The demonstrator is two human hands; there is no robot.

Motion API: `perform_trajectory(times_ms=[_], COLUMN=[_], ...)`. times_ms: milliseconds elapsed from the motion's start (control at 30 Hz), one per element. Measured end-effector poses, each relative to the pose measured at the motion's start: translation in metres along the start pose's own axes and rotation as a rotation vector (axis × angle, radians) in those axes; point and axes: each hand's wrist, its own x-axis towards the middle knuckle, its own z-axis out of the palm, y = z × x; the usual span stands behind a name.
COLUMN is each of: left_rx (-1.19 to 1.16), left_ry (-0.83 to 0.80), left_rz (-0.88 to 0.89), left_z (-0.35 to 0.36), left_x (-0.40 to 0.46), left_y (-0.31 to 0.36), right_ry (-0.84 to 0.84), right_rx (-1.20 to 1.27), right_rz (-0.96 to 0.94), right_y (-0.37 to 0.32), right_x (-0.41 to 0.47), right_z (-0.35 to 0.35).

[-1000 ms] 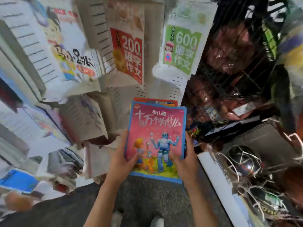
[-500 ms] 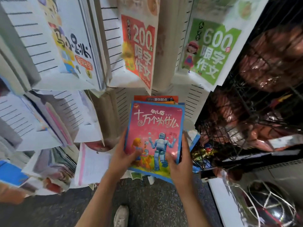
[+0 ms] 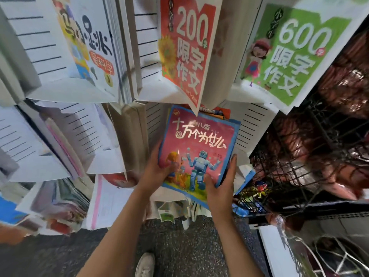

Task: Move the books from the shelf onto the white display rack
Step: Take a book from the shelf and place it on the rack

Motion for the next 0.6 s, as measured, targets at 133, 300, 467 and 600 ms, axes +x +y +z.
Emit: perform_trajectory(times_ms=[133,300,467,600], left_rx=[0.078,0.296,0.223,-0.112], left_ry=[0.021,0.164,0.314,0.228], left_rz=[0.034,0.103,0.077,-0.155], left_z=[0.003,0.014,0.026,0.021], left_x=[0.009,0.0,-0.02,-0.001], left_y=[0.004,-0.002,-0.01,-0.001], right_ry=[0.022,0.094,0.107,0.101], right_rx=[0.001,0.032,0.064,0.068], right_rz=[-0.039,-0.064,-0.049,-0.083], right_y=[0.001,-0.002,-0.003,-0.006], right_x=[0.005,0.006,0.004,0.0], right_z=[0.007,0.016,0.018,0.017])
